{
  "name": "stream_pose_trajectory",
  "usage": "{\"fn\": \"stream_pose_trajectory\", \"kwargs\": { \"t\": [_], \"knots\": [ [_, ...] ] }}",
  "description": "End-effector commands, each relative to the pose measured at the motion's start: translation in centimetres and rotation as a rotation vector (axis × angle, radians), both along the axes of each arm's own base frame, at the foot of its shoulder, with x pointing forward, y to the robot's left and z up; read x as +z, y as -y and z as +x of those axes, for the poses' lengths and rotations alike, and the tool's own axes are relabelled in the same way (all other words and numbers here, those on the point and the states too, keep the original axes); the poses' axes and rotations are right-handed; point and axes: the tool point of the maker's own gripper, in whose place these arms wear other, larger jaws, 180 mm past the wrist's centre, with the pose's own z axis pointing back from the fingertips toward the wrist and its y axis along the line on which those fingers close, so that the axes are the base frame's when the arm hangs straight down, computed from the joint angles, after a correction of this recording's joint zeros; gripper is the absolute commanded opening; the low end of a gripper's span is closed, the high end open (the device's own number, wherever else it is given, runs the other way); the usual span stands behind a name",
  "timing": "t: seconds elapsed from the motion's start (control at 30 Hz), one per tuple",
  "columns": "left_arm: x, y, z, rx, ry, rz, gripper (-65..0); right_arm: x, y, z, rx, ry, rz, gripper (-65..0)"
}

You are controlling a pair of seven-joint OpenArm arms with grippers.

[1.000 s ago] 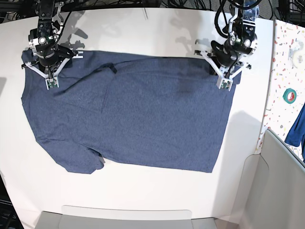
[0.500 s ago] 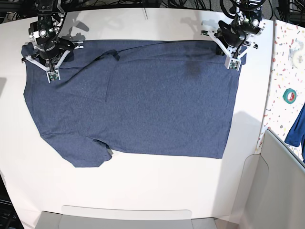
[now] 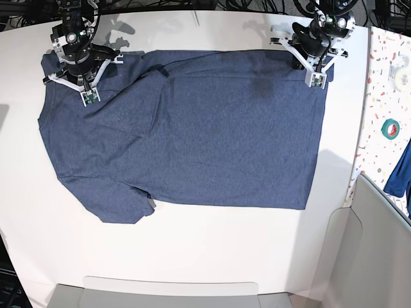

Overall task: Layout the t-shirt on the table in an organized manner, then fold the t-shirt properly
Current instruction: 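Pull the collar edge with both grippers away from the hem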

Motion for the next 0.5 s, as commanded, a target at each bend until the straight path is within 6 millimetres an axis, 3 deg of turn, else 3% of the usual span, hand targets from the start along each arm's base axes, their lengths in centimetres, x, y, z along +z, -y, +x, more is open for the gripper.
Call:
{"fn": "stream_pose_trajectory", "kwargs": {
  "t": [0.0,0.47],
  "knots": [
    [-1.2,-0.2,-2.8,-0.006,-0.124,0.012,-64.8,-0.5,-0.2,-1.2,0.012,-0.046,0.008,-65.0],
    [-1.3,0.0,-6.2,-0.011,-0.185,0.01,-64.9,-0.6,1.1,-3.8,0.043,-0.1,-0.042,-65.0]
  ]
}}
